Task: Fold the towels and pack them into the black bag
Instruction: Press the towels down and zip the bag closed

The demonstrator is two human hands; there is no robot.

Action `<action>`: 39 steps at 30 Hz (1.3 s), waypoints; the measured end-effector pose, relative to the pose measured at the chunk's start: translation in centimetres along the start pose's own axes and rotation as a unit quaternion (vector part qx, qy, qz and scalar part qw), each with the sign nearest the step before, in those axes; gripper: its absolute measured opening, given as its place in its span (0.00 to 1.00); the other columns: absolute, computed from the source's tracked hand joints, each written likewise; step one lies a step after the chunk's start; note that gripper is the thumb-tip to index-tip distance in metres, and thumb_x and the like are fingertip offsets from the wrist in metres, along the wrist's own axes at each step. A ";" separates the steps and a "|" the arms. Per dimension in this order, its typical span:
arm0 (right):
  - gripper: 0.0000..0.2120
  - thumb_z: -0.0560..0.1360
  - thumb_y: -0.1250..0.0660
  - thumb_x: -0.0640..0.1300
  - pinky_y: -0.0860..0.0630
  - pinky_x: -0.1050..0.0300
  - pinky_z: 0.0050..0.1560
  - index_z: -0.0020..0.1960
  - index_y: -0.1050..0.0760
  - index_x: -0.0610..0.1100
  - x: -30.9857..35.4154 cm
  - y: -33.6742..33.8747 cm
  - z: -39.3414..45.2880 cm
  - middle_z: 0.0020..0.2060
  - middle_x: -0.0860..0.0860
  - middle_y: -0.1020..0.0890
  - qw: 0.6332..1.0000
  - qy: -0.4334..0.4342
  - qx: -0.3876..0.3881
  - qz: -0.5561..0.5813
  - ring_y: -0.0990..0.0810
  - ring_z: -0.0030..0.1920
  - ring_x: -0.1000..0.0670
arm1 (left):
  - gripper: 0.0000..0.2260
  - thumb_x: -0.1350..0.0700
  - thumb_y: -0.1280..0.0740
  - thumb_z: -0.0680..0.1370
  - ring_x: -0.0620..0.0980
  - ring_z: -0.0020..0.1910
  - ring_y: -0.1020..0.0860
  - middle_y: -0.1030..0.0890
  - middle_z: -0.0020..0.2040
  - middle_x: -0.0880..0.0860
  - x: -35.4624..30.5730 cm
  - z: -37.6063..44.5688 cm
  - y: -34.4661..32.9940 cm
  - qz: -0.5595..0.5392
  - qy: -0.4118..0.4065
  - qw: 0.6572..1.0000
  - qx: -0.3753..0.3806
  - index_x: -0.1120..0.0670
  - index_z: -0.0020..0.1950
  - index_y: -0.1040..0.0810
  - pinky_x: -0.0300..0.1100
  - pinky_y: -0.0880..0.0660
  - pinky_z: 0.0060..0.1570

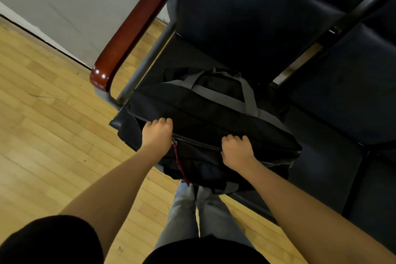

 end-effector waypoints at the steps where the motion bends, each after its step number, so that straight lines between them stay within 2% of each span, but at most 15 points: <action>1: 0.17 0.77 0.37 0.50 0.33 0.49 0.61 0.62 0.31 0.42 0.6 0.4 0.4 0.58 0.46 0.24 1.000 0.013 -0.021 0.011 0.24 0.58 0.45 | 0.06 0.61 0.39 0.76 0.56 0.49 0.24 0.23 0.49 0.55 -0.1 -0.1 0.1 -0.012 0.007 1.000 -0.002 0.58 0.53 0.28 0.43 0.33 0.45; 6: 0.25 0.76 0.35 0.55 0.33 0.52 0.58 0.65 0.34 0.41 6.2 2.6 3.2 0.58 0.47 0.26 0.989 0.111 -0.081 0.057 0.24 0.59 0.46 | 0.04 0.60 0.40 0.77 0.54 0.44 0.23 0.23 0.47 0.53 -0.2 -0.5 0.8 -0.032 0.031 0.999 -0.001 0.57 0.52 0.30 0.40 0.38 0.41; 9: 0.20 0.76 0.34 0.52 0.32 0.53 0.56 0.60 0.32 0.40 8.6 3.2 4.8 0.55 0.46 0.24 0.988 0.115 -0.100 0.041 0.22 0.55 0.46 | 0.03 0.59 0.40 0.78 0.53 0.43 0.23 0.23 0.47 0.52 -0.1 -0.7 0.8 -0.028 0.038 0.999 -0.001 0.56 0.50 0.31 0.39 0.38 0.40; 11: 0.11 0.78 0.37 0.44 0.32 0.53 0.56 0.58 0.30 0.40 9.5 3.5 5.5 0.53 0.47 0.22 0.987 0.122 -0.100 0.010 0.21 0.53 0.46 | 0.03 0.60 0.41 0.78 0.53 0.43 0.23 0.23 0.47 0.52 0.1 -0.6 0.5 -0.034 0.038 0.999 0.004 0.56 0.51 0.31 0.40 0.38 0.40; 13: 0.09 0.77 0.38 0.37 0.33 0.53 0.56 0.56 0.27 0.40 9.8 3.4 5.7 0.51 0.46 0.21 0.988 0.132 -0.081 -0.001 0.20 0.51 0.45 | 0.05 0.60 0.41 0.78 0.53 0.46 0.23 0.23 0.49 0.52 0.6 -0.6 0.2 -0.040 0.040 0.998 0.011 0.56 0.53 0.31 0.40 0.38 0.41; 16: 0.08 0.72 0.35 0.34 0.33 0.55 0.51 0.51 0.25 0.40 9.1 3.2 5.9 0.47 0.47 0.20 0.994 0.097 -0.054 0.023 0.19 0.47 0.46 | 0.12 0.61 0.39 0.77 0.54 0.54 0.25 0.25 0.55 0.54 3.3 0.4 0.2 -0.009 0.036 0.999 0.014 0.57 0.59 0.32 0.43 0.35 0.45; 18: 0.07 0.72 0.35 0.34 0.34 0.56 0.51 0.50 0.25 0.41 8.9 3.2 6.0 0.46 0.48 0.20 0.997 0.067 -0.028 0.030 0.20 0.47 0.46 | 0.15 0.61 0.37 0.76 0.55 0.56 0.26 0.26 0.57 0.54 6.4 1.4 0.5 0.029 0.025 0.999 0.025 0.57 0.62 0.32 0.44 0.33 0.49; 21: 0.06 0.74 0.36 0.37 0.34 0.54 0.56 0.51 0.25 0.42 9.3 3.0 6.4 0.49 0.48 0.20 0.998 0.011 0.048 0.029 0.21 0.51 0.46 | 0.17 0.59 0.35 0.76 0.55 0.56 0.25 0.25 0.57 0.55 10.9 2.7 1.1 0.079 -0.002 0.996 0.039 0.57 0.64 0.34 0.44 0.32 0.51; 25: 0.02 0.76 0.36 0.41 0.35 0.51 0.61 0.44 0.28 0.45 10.5 3.7 7.2 0.49 0.48 0.19 0.996 -0.025 0.090 0.011 0.21 0.51 0.46 | 0.13 0.59 0.39 0.78 0.55 0.52 0.23 0.22 0.52 0.54 13.4 2.8 0.9 0.058 -0.021 0.997 0.052 0.56 0.62 0.34 0.44 0.32 0.46; 26: 0.03 0.76 0.35 0.44 0.34 0.51 0.60 0.47 0.26 0.45 11.2 4.3 7.5 0.49 0.48 0.19 0.998 -0.021 0.062 0.009 0.21 0.50 0.46 | 0.12 0.60 0.40 0.78 0.55 0.51 0.23 0.22 0.51 0.54 13.7 2.7 0.9 0.039 -0.021 0.998 0.053 0.57 0.61 0.34 0.43 0.34 0.44; 27: 0.09 0.74 0.32 0.48 0.32 0.50 0.56 0.50 0.25 0.44 12.1 5.2 7.9 0.47 0.48 0.20 1.000 -0.013 0.007 0.005 0.20 0.49 0.46 | 0.11 0.60 0.41 0.78 0.55 0.50 0.23 0.22 0.50 0.54 13.8 2.7 0.9 0.020 -0.027 0.998 0.051 0.57 0.60 0.34 0.43 0.35 0.42; 29: 0.22 0.61 0.21 0.54 0.26 0.52 0.43 0.46 0.23 0.42 14.8 6.8 8.6 0.38 0.48 0.20 0.996 0.017 -0.087 0.008 0.19 0.38 0.47 | 0.10 0.61 0.42 0.78 0.55 0.48 0.23 0.22 0.48 0.54 13.6 2.6 1.2 -0.005 -0.055 0.998 0.040 0.57 0.59 0.34 0.43 0.35 0.42; 31: 0.27 0.50 0.18 0.56 0.26 0.54 0.34 0.40 0.24 0.42 17.6 7.6 9.5 0.32 0.48 0.23 0.991 0.037 -0.131 0.011 0.22 0.30 0.48 | 0.08 0.61 0.42 0.77 0.55 0.47 0.22 0.21 0.47 0.53 13.6 2.5 1.5 -0.035 -0.066 0.997 0.037 0.57 0.57 0.33 0.42 0.34 0.43; 35: 0.21 0.52 0.18 0.48 0.29 0.55 0.35 0.32 0.28 0.43 20.9 7.5 10.9 0.26 0.49 0.26 0.992 0.033 -0.122 -0.007 0.26 0.25 0.49 | 0.05 0.60 0.41 0.77 0.54 0.42 0.22 0.21 0.43 0.53 13.9 2.0 1.1 -0.090 -0.049 0.993 0.061 0.57 0.53 0.33 0.41 0.38 0.40; 39: 0.16 0.56 0.20 0.43 0.42 0.53 0.39 0.28 0.29 0.44 21.7 6.5 10.8 0.22 0.50 0.28 0.991 0.070 -0.109 -0.031 0.29 0.22 0.49 | 0.03 0.61 0.43 0.78 0.54 0.40 0.22 0.24 0.39 0.51 14.6 2.3 0.5 -0.126 -0.045 0.989 0.067 0.56 0.50 0.35 0.41 0.39 0.38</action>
Point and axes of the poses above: each hand's wrist, its own z-axis towards the middle knuckle, its own y-axis out of the back of the hand, x = y × z, the point moved 6 cm from there along z, towards the middle knuckle
